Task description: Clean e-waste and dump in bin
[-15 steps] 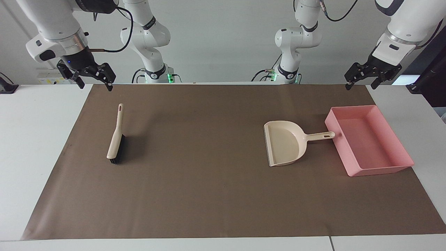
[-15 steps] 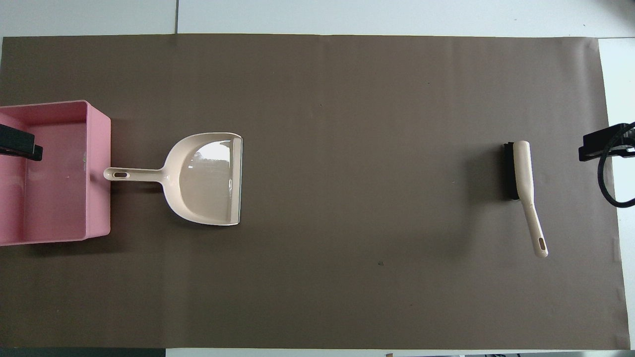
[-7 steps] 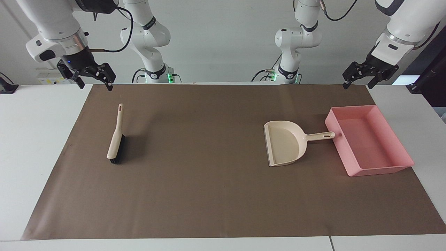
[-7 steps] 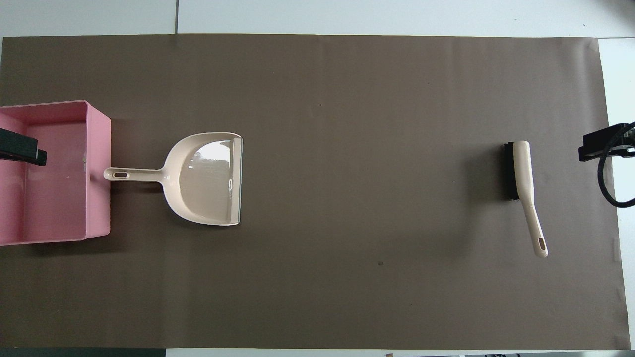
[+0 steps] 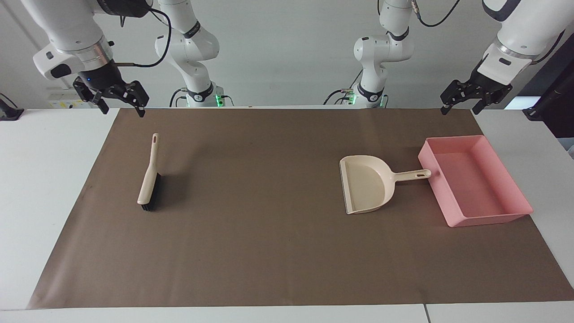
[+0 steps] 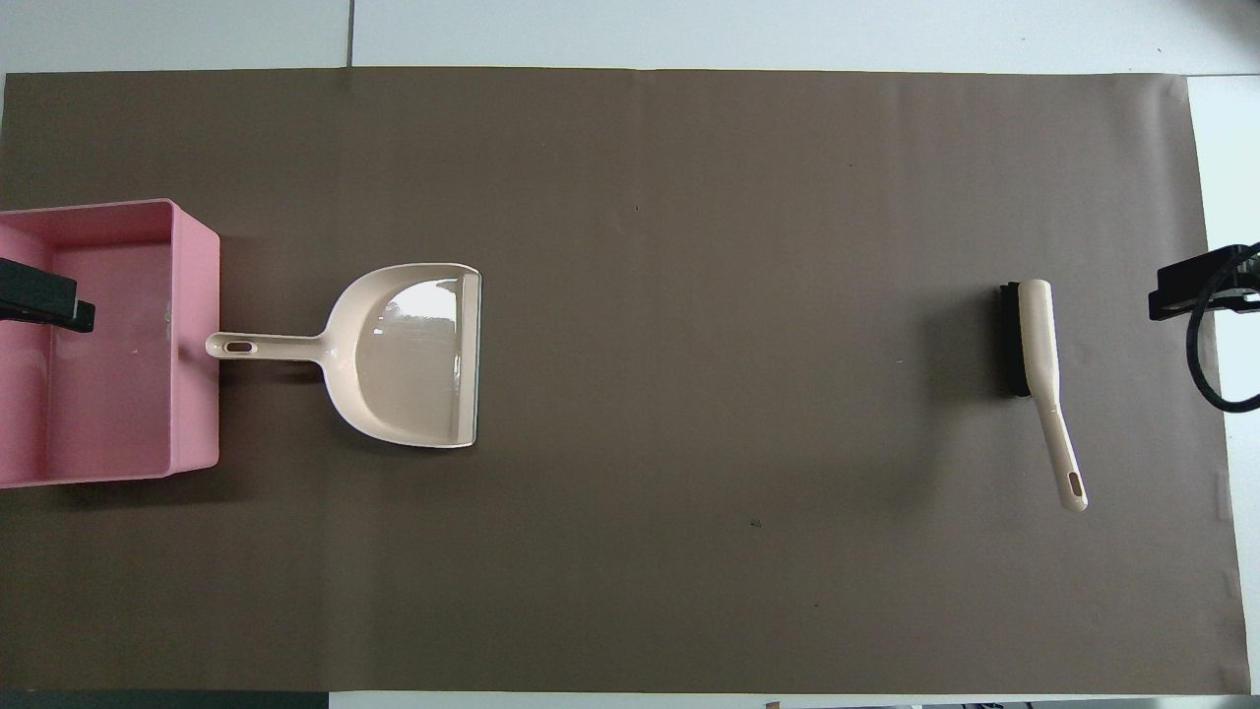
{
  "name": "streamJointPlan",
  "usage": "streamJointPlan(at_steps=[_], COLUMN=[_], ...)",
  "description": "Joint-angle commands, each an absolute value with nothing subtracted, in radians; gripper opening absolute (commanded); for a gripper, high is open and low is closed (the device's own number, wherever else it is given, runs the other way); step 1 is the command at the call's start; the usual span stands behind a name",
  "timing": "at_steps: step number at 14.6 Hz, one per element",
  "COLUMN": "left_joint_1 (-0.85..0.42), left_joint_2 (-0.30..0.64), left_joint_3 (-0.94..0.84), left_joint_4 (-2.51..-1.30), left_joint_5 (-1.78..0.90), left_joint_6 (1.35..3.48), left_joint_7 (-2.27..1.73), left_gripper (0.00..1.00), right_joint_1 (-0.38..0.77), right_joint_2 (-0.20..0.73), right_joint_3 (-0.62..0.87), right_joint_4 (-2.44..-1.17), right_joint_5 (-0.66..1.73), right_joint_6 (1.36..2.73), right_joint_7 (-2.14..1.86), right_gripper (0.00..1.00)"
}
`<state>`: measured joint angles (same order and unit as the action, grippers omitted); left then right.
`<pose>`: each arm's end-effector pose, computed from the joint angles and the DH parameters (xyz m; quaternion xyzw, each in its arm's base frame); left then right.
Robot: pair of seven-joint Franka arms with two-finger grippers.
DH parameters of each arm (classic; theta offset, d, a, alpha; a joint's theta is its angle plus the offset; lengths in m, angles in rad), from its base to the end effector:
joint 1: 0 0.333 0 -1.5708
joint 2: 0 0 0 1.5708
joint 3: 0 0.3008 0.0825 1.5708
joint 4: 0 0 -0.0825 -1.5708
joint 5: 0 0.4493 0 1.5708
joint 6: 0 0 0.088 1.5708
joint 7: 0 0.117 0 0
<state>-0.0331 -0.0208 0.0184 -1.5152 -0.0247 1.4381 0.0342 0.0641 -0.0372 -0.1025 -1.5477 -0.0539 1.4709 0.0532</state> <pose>0.5991 -0.0118 0.6303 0.9992 -0.0257 -0.0280 0.0127 0.5974 -0.0308 0.6257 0.9983 -0.0478 -0.0197 0.0251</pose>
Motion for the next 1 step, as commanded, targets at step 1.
streamJointPlan(at_steps=[1], left_joint_1=[-0.025], left_joint_2=[-0.052], left_joint_3=[0.018], left_joint_4=[-1.557], left_joint_5=[-0.032], left_joint_6=[1.448], left_joint_7=[0.035], left_gripper=[0.98], right_joint_1=[0.064], right_joint_2=[-0.052], right_joint_3=[-0.101], right_joint_4=[-1.563], right_joint_5=[-0.04], right_joint_6=[1.476], right_joint_7=[0.049], right_gripper=[1.0])
